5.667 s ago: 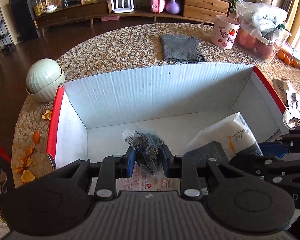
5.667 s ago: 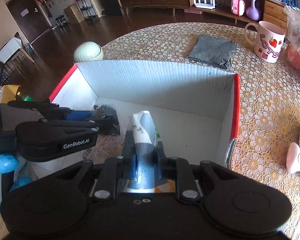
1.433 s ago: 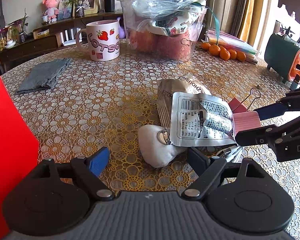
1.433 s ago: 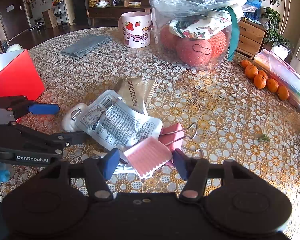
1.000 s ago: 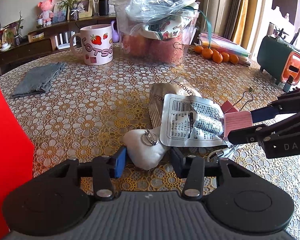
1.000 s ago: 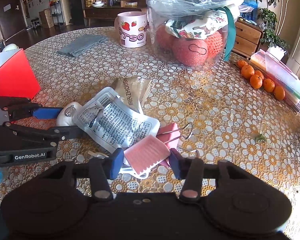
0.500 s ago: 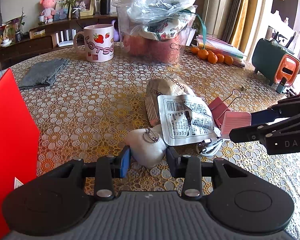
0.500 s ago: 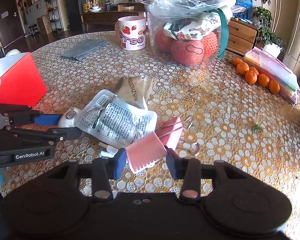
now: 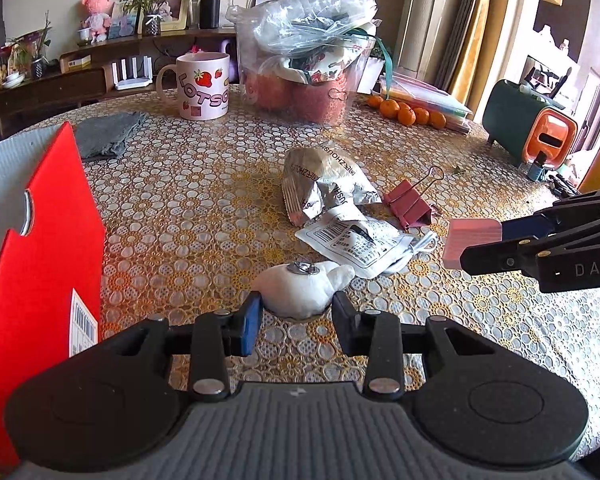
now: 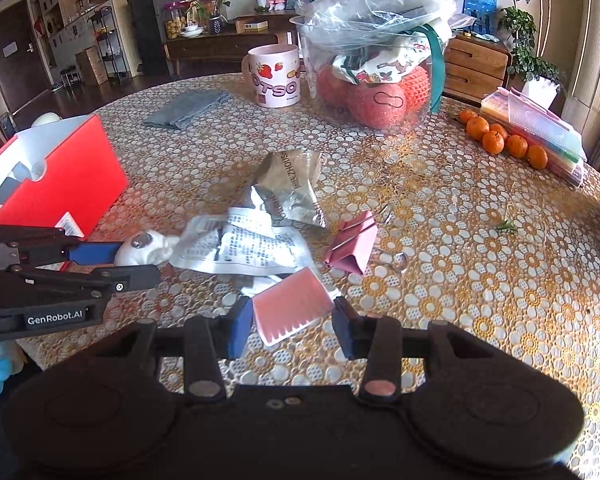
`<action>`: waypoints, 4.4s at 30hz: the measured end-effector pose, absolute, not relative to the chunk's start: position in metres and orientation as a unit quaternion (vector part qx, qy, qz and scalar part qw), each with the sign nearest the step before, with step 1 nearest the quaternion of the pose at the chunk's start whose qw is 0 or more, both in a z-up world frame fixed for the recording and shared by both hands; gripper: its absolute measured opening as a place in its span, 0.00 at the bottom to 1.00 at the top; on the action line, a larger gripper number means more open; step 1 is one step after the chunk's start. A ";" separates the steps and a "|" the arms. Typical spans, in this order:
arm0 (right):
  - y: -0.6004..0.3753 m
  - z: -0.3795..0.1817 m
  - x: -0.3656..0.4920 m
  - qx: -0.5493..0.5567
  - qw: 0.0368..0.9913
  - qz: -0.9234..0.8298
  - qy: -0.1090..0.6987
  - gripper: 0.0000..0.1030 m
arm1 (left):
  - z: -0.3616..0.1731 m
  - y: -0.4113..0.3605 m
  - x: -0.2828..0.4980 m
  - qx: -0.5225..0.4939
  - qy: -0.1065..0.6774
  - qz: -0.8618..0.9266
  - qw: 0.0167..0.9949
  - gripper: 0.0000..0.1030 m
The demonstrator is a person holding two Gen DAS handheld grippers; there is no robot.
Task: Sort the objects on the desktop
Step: 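Carry the plush and pink comb over the red box with both tools, then open both tools to drop the plush and pink comb into the box, then withdraw both tools from the box toward the remaining pile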
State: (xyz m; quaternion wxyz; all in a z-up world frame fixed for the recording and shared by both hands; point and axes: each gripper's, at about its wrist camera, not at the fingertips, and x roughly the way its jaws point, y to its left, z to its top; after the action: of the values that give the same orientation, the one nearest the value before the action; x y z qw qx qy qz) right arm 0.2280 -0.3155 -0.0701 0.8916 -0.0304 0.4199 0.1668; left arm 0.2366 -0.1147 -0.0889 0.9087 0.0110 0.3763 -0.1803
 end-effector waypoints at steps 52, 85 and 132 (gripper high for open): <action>-0.100 0.041 0.165 -0.091 0.883 0.306 0.344 0.41 | 0.023 0.095 0.148 -0.001 0.290 -0.094 0.952 0.34; 0.014 -0.033 0.242 -0.197 0.875 0.234 0.374 0.41 | -0.050 0.160 0.273 0.083 0.412 -0.003 0.907 0.34; -0.047 0.002 0.197 -0.113 0.885 0.265 0.365 0.83 | -0.026 0.149 0.260 0.058 0.445 -0.001 0.894 0.76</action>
State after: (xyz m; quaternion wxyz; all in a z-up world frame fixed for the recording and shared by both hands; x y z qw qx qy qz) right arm 0.1970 -0.0470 0.0022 0.8851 -0.1133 0.3653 0.2653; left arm 0.2598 0.1488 -0.0262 0.8937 0.0585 0.4447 -0.0013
